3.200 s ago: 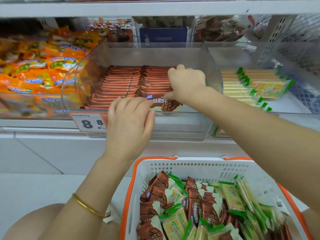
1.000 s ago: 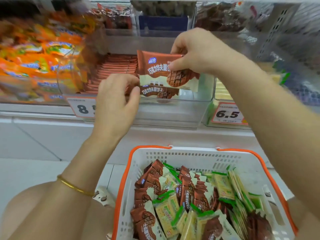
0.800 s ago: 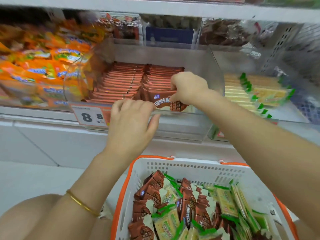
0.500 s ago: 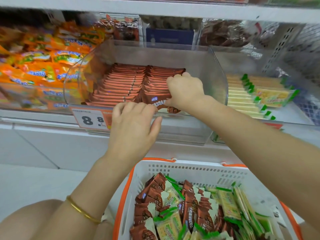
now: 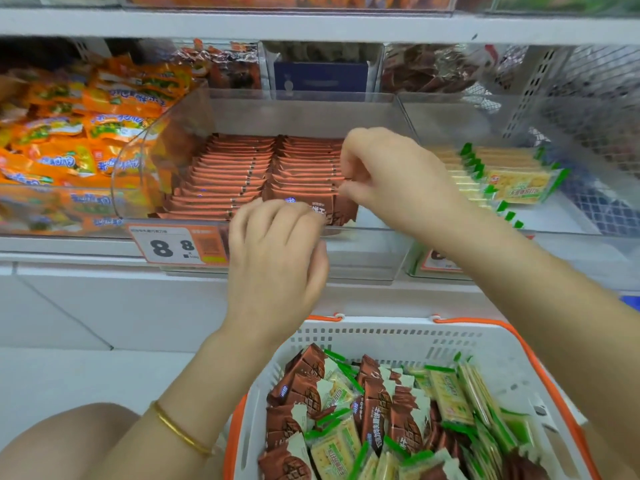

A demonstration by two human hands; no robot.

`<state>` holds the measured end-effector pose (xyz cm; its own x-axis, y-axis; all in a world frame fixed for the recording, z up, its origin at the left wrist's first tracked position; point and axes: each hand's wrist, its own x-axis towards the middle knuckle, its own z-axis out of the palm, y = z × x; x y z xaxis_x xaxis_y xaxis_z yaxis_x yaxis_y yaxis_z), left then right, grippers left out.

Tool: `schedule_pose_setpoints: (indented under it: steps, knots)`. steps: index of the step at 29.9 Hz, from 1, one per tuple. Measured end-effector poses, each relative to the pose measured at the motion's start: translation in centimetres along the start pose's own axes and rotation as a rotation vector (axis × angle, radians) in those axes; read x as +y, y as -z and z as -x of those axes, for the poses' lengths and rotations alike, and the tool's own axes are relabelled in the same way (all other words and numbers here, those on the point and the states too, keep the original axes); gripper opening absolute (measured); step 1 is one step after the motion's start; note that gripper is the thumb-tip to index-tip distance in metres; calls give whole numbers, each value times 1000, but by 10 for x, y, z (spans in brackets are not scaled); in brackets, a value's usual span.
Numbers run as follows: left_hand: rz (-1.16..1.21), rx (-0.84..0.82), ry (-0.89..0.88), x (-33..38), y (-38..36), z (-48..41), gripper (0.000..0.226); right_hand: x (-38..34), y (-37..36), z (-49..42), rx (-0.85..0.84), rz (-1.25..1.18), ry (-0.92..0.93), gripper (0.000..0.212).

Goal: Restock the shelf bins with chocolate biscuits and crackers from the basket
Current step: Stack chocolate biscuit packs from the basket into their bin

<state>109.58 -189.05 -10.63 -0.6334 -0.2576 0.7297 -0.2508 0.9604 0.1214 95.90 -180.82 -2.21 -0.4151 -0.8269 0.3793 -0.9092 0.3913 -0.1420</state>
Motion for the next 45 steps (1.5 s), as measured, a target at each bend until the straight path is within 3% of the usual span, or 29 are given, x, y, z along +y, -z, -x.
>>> schedule_pose_setpoints:
  steps: [2, 4, 6, 9, 13, 18, 21, 28, 30, 34, 39, 45]
  knots:
    - [89, 77, -80, 23, -2, 8, 20, 8, 17, 47, -13, -151, -16, 16]
    - [201, 28, -103, 46, -10, 23, 20, 26, 9, 91, -117, -268, -86, 17]
    - [267, -134, -135, 65, -26, 43, 21, 51, -20, 129, -333, -275, -183, 12]
    - [259, -441, -276, 86, -53, 75, 23, 91, -74, 176, -808, -136, -251, 13]
    - [231, -737, -386, 102, -72, 102, 16, 121, -119, 223, -1296, 11, -118, 21]
    - [231, -788, -418, 107, -75, 103, 14, 128, -140, 249, -1522, 322, 155, 15]
    - [253, -774, -390, 104, -79, 103, 14, 133, -148, 259, -1536, 440, 245, 13]
    - [306, -781, -371, 101, -82, 101, 14, 141, -151, 271, -1382, 479, 389, 31]
    - [310, -792, -356, 100, -81, 100, 15, 142, -152, 270, -1370, 472, 404, 27]
    - [318, -808, -333, 98, -81, 99, 16, 140, -145, 252, -1370, 414, 350, 7]
    - [323, -828, -316, 96, -80, 99, 18, 142, -133, 240, -1333, 329, 214, 31]
    - [319, -863, -271, 93, -79, 99, 23, 143, -124, 226, -1062, 192, 111, 25]
